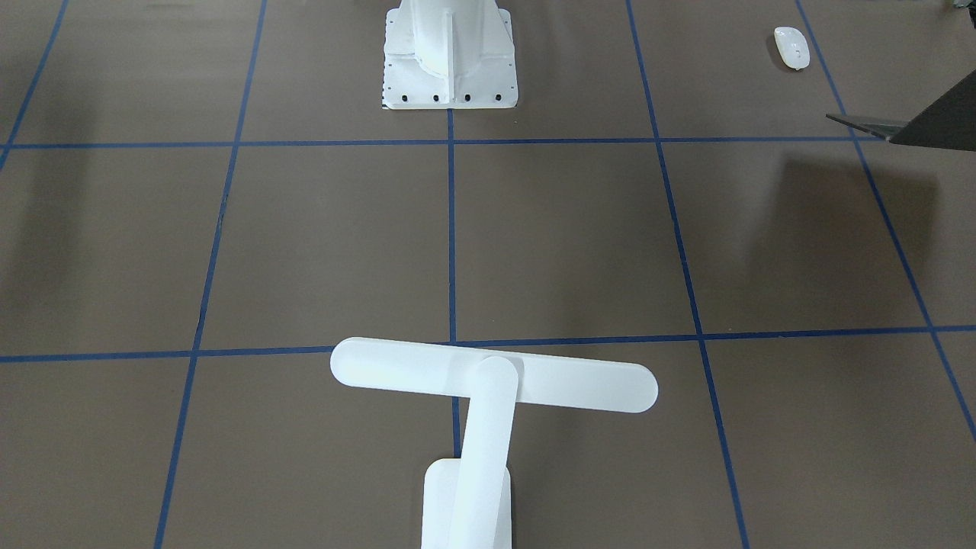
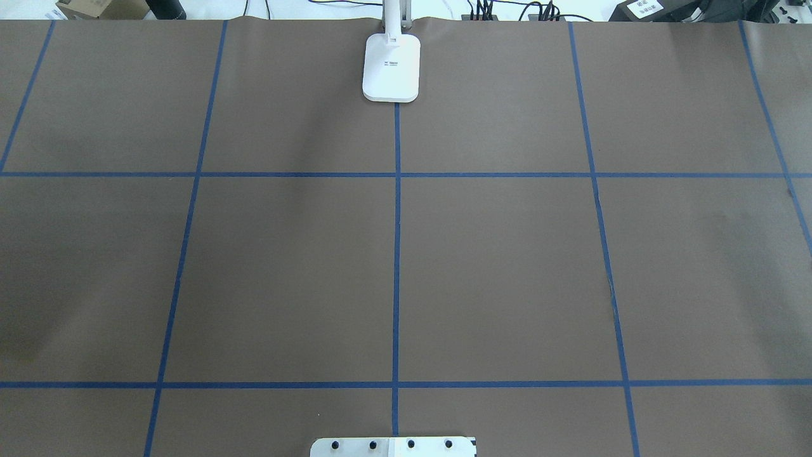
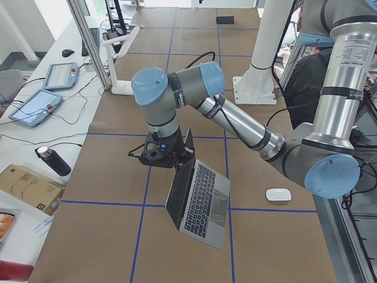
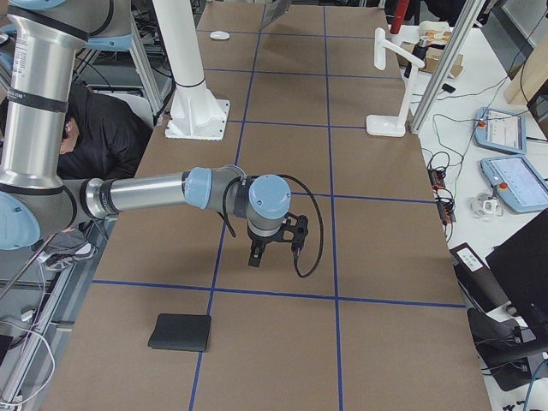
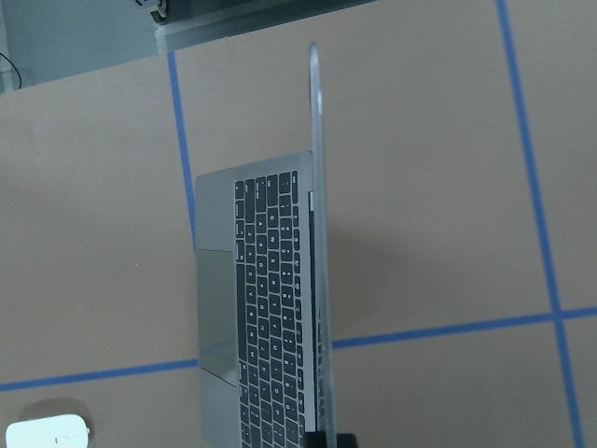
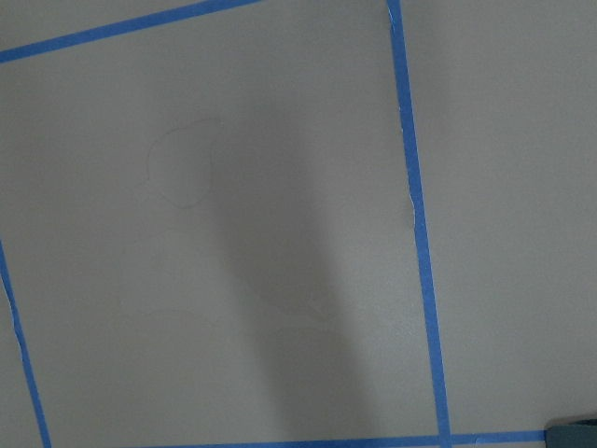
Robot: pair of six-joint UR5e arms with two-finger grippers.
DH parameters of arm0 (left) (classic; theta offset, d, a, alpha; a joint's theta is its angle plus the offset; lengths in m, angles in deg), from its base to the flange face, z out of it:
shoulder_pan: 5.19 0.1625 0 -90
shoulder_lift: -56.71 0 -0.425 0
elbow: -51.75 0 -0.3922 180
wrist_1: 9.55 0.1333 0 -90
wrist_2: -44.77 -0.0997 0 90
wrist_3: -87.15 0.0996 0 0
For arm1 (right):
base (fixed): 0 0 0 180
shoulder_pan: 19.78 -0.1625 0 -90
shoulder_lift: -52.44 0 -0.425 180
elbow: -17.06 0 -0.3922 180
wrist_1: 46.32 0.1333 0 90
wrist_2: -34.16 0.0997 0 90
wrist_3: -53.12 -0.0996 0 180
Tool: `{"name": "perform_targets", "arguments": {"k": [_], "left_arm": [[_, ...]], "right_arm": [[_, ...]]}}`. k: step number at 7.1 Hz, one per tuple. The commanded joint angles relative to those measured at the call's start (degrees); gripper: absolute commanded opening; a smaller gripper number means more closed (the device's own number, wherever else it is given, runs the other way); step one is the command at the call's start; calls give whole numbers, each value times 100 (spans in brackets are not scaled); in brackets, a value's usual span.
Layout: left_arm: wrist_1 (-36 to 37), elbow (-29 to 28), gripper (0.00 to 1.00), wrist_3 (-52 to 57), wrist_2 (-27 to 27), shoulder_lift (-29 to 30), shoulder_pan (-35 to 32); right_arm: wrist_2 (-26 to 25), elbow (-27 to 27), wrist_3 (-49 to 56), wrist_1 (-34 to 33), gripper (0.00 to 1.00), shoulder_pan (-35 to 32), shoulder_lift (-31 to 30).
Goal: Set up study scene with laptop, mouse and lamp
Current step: 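Lower the silver laptop onto the table near the left gripper's side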
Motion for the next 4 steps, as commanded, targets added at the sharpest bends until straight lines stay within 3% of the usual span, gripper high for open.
{"name": "perform_targets", "arguments": {"k": [1,4], "left_arm": [[369,199,0,-1230,43,919,812],[448,217,0,-2386,472,1721,1587]], "right_arm": [[-8,-51,-4,0,100,1,-9],[-8,-34,-12,0,100,-25,-9]]}}
